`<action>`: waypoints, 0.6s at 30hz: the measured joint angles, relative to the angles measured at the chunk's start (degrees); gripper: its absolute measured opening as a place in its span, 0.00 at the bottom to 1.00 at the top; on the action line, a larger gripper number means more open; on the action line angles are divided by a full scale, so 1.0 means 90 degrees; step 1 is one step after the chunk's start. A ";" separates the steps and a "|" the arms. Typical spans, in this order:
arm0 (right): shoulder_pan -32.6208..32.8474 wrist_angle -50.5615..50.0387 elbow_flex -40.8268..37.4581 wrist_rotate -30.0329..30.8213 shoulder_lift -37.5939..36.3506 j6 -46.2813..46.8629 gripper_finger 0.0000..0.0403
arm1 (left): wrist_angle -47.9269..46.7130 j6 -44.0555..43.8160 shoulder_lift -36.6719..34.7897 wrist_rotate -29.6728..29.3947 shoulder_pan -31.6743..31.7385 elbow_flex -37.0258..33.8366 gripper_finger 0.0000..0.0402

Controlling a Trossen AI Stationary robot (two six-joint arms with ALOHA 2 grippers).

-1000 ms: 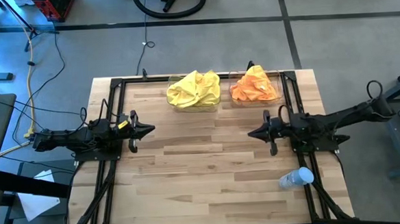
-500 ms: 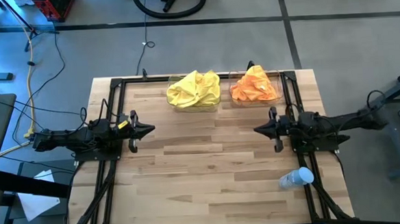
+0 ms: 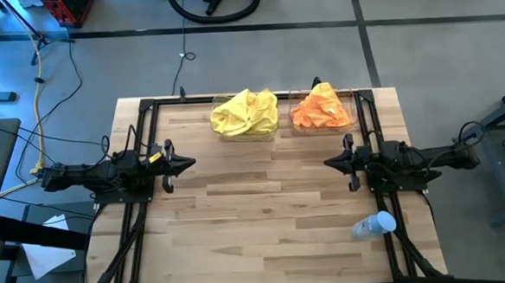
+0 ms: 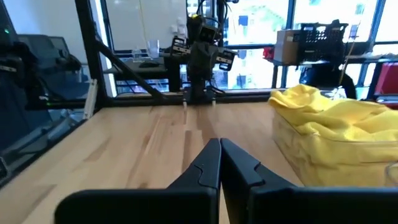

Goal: Sort microfiber towel by color & place in baskets
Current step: Return to Home Position

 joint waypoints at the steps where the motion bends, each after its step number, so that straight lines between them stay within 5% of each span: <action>1: -0.0023 0.0000 -0.0002 0.0004 0.0013 -0.0047 0.00 | -0.0002 -0.0001 0.0000 0.0000 0.0000 0.0000 0.00; 18: -0.0227 0.0003 -0.0002 0.0058 0.0025 -0.0618 0.00 | 0.0001 -0.0001 0.0002 0.0000 0.0001 0.0000 0.00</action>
